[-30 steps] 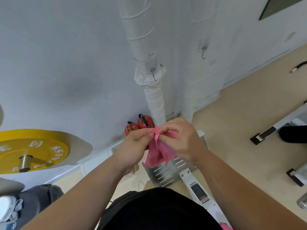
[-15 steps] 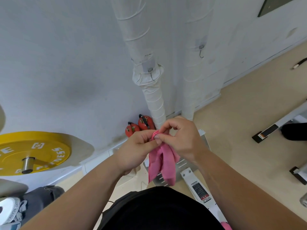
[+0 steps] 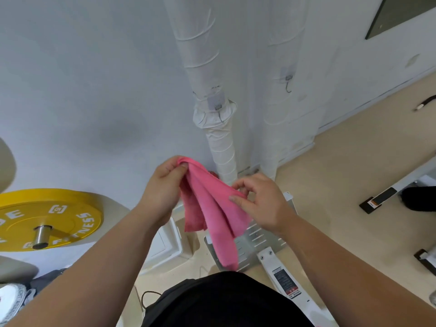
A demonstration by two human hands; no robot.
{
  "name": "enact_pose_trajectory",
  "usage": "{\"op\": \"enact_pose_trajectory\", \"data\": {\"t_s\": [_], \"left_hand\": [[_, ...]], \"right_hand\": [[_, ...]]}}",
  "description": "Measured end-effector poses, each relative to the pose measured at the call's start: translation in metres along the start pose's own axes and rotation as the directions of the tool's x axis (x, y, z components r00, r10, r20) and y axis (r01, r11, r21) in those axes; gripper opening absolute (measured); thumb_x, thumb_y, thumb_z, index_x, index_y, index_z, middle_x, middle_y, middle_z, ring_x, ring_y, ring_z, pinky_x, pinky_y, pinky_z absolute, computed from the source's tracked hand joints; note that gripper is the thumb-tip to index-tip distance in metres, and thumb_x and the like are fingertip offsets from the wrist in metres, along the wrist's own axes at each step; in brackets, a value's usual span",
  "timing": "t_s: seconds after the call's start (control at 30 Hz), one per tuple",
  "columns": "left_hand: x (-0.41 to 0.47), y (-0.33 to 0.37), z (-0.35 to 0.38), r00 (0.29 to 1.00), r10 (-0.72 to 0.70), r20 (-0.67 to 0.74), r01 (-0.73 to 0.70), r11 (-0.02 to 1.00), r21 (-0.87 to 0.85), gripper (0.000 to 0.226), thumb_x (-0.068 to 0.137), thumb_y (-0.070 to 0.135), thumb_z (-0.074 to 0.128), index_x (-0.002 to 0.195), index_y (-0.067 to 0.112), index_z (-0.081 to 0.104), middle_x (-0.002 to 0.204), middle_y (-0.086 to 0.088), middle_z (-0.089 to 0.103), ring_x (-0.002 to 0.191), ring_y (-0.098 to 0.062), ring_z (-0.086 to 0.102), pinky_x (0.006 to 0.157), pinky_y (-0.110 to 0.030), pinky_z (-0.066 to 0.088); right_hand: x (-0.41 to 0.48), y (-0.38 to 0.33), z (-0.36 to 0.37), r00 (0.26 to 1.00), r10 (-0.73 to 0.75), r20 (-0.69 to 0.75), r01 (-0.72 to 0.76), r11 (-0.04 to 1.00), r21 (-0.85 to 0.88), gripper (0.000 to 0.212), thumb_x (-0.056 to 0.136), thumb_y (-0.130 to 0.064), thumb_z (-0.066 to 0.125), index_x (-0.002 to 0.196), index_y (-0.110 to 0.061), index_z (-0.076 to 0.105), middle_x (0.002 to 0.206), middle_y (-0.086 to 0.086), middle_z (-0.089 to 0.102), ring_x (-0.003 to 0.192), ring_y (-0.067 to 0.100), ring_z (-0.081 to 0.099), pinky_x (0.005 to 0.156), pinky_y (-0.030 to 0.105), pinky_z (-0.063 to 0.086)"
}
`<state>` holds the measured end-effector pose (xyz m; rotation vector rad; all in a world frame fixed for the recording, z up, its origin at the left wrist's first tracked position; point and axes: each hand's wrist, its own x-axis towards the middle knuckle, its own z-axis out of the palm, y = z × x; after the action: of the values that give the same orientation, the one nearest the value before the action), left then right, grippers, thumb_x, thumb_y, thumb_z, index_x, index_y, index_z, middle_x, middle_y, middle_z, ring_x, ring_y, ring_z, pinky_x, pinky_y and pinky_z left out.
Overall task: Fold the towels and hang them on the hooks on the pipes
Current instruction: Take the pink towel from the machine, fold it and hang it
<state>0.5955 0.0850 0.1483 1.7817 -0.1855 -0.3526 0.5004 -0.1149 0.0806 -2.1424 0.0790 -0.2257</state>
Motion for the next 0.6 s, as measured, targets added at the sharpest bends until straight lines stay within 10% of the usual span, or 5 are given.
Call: {"op": "enact_pose_trajectory", "data": {"t_s": [0.27, 0.6], "left_hand": [[0.019, 0.007, -0.031, 0.948, -0.004, -0.317, 0.023, 0.998, 0.054, 0.026, 0.099, 0.009, 0.040, 0.089, 0.004, 0.063, 0.069, -0.002, 0.053, 0.057, -0.008, 0.047, 0.053, -0.026, 0.039], [0.025, -0.021, -0.063, 0.914, -0.064, -0.400, 0.093, 0.994, 0.054, 0.029, 0.098, 0.011, 0.041, 0.097, 0.005, 0.069, 0.085, -0.005, 0.063, 0.082, -0.017, 0.052, 0.070, -0.029, 0.041]], "right_hand": [[0.009, 0.042, 0.002, 0.965, 0.027, 0.260, 0.105, 0.871, -0.479, 0.031, 0.087, -0.052, 0.066, 0.092, -0.024, 0.078, 0.091, -0.003, 0.061, 0.096, 0.024, 0.049, 0.093, 0.043, 0.043], [0.032, 0.021, -0.043, 0.996, -0.084, 0.029, 0.088, 0.973, -0.213, 0.020, 0.093, -0.030, 0.068, 0.080, -0.016, 0.071, 0.110, -0.001, 0.051, 0.098, 0.016, 0.054, 0.089, 0.027, 0.044]]}}
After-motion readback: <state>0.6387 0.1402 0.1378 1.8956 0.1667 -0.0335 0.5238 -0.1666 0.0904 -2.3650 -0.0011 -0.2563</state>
